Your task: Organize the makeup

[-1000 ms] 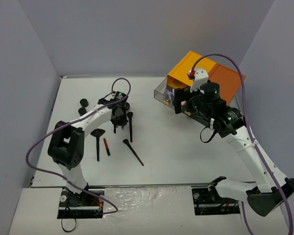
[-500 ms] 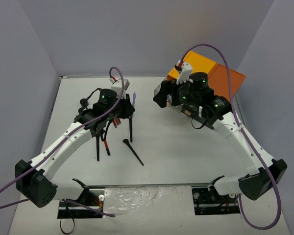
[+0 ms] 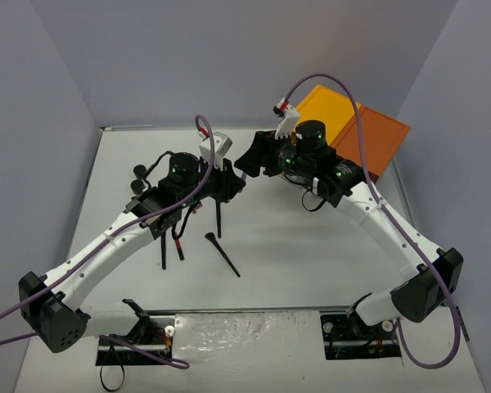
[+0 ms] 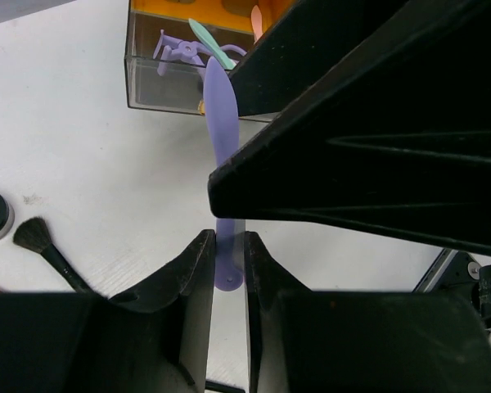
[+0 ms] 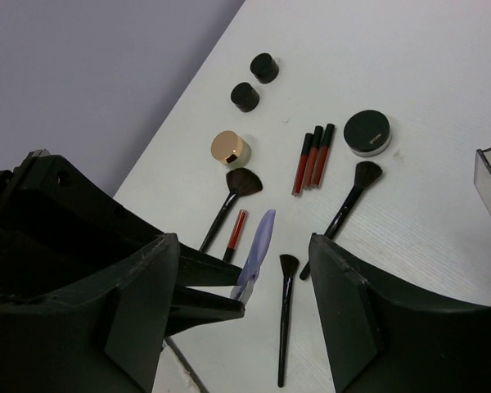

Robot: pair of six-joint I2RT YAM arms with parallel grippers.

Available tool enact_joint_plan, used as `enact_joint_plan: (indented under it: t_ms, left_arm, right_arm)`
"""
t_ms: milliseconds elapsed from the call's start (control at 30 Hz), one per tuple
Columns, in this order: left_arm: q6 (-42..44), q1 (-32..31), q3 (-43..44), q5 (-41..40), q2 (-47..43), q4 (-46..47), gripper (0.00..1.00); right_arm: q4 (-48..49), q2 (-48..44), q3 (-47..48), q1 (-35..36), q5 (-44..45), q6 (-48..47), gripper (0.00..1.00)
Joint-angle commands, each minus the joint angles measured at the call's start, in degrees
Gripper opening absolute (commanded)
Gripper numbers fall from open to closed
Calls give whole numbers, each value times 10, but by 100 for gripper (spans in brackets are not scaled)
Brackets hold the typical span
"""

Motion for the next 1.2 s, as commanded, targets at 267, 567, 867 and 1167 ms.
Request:
enact_joint_plan:
  t_ms: [267,567,867,1167]
  left_arm:
    - [-2,-7,54,9,-10,80,0]
    - [-11,-7,49,3,0,70,26]
    - [-9,-5,8,-71,-17,17,84]
    - [-5,0,-31,-115,-11,-40,94]
  right_arm:
    - [76,-5,-33,9,-8,21,31]
    - [63,-15,-26,7,24,-10,0]
    - [-91,-7,68,-3,244,-159,0]
    - [-159,34,132,-46,400,-233,0]
